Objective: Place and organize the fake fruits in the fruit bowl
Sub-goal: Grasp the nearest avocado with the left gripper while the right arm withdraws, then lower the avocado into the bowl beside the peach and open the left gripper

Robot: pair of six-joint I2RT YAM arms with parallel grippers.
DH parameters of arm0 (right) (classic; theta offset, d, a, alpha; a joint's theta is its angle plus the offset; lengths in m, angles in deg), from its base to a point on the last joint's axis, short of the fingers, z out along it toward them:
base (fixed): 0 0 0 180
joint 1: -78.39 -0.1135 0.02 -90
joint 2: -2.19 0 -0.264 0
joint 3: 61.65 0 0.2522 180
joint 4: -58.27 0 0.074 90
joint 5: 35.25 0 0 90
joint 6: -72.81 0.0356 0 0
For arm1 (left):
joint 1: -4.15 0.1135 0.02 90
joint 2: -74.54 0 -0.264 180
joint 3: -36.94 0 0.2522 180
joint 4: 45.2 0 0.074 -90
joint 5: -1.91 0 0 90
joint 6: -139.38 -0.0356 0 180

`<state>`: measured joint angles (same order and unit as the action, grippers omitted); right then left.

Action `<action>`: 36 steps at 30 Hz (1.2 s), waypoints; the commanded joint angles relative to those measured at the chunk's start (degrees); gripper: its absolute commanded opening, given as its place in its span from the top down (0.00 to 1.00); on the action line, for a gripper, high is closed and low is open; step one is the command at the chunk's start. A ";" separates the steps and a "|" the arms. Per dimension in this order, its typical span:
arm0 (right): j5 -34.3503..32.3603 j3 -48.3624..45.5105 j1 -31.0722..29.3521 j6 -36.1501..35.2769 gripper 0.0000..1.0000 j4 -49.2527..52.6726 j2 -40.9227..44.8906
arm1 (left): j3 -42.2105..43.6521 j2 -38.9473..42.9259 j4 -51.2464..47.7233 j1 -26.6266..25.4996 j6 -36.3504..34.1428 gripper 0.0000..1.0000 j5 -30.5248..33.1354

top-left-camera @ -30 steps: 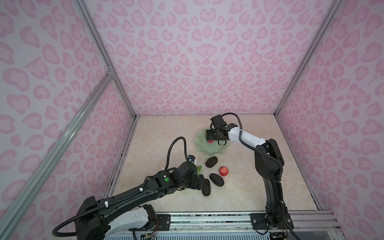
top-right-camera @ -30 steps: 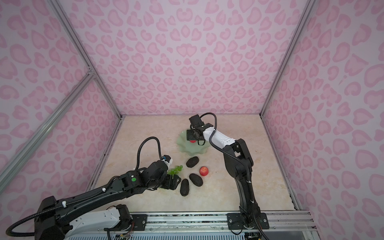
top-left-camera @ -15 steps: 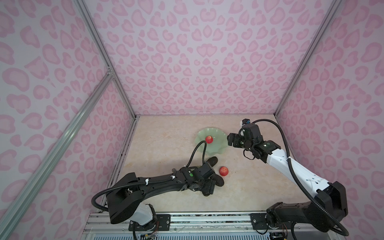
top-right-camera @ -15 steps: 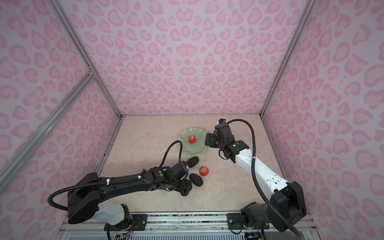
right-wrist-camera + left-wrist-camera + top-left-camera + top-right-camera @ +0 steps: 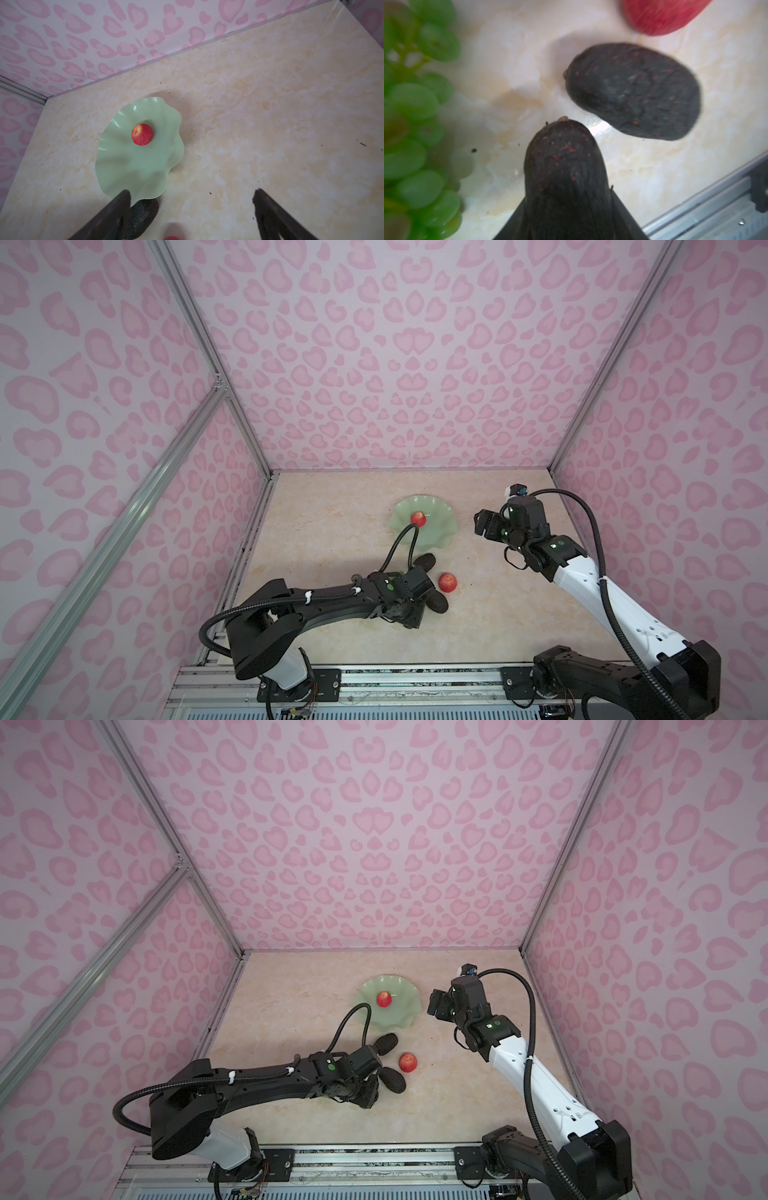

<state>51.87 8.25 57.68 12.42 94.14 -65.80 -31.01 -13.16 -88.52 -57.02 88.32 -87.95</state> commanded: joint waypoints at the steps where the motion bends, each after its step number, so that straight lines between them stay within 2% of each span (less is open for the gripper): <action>1: 0.50 0.15 0.14 0.22 0.08 -1.19 -0.86 | -5.02 3.04 -3.98 1.00 -4.28 0.52 3.29; 5: 0.59 -0.32 0.40 0.21 0.09 -0.81 -1.27 | -13.16 2.08 -5.41 6.03 -10.96 0.52 2.03; 8: 0.42 -1.36 0.65 0.18 0.09 -0.27 -0.64 | -21.22 -3.05 -5.56 10.18 -17.18 0.52 1.95; 11: 0.28 -2.77 0.82 0.30 0.09 0.67 0.49 | -31.58 -11.27 -6.19 13.78 -22.04 0.51 0.10; 16: 0.02 -5.43 0.91 1.08 0.09 1.97 3.23 | -46.89 -26.66 -9.28 17.94 -25.50 0.52 -2.27; 22: 0.65 -7.51 1.16 2.68 0.10 1.97 4.72 | -57.87 -39.98 -12.53 20.27 -27.27 0.52 -3.17; 26: 1.16 -7.81 1.31 3.44 0.10 1.29 4.49 | -61.93 -45.83 -14.45 21.01 -27.11 0.51 -2.46; 31: 1.45 -7.94 1.40 3.53 0.10 1.02 3.44 | -62.86 -49.17 -14.46 21.09 -26.29 0.49 -2.31; 36: 1.67 -7.37 1.49 3.07 0.10 1.49 2.52 | -63.14 -49.61 -14.58 21.26 -26.01 0.38 -1.84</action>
<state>53.29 0.62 59.18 15.61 95.67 -62.85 -93.41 -62.38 -102.18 -35.89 62.29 -90.20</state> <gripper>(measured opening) 0.902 0.620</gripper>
